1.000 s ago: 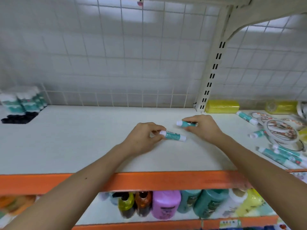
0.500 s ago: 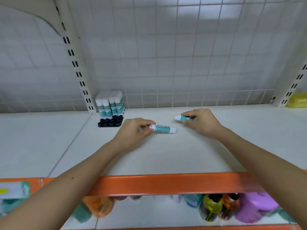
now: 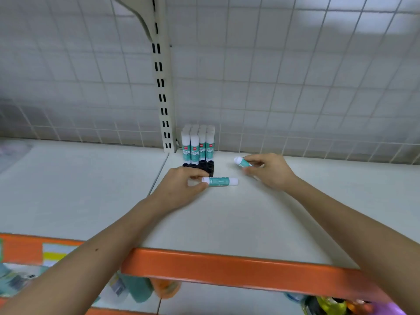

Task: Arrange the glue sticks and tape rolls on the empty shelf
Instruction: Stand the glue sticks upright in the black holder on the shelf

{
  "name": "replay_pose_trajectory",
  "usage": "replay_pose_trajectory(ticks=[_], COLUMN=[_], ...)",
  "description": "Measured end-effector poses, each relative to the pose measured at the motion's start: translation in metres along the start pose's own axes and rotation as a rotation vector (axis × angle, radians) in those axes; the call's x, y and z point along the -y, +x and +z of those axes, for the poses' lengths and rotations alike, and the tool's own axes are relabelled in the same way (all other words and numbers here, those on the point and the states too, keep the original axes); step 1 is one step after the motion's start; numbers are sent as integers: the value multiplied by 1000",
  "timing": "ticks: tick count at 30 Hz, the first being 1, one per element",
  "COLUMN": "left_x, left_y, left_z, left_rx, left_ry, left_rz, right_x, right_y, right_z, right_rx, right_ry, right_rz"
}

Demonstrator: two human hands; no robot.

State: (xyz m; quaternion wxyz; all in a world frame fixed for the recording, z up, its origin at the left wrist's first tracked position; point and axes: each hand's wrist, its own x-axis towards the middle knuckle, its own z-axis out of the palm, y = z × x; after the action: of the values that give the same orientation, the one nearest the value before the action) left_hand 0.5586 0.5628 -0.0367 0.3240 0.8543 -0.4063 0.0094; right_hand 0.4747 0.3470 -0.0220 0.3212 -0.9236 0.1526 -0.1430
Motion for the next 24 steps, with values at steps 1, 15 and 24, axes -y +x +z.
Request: replay_pose_trajectory(ticks=[1,15,24], left_x=[3,2,-29], left_y=[1,15,26], left_z=[-2,-8,-20], left_rx=[14,1,188], left_ry=[24,-324,-1331], left_rz=[8,-121,-657], right_x=[4,51,53], right_y=[5,15,4], right_z=[3,22,34], right_rx=[-3,195,-54], right_ry=[75,1235,502], right_rz=[36,222,-333])
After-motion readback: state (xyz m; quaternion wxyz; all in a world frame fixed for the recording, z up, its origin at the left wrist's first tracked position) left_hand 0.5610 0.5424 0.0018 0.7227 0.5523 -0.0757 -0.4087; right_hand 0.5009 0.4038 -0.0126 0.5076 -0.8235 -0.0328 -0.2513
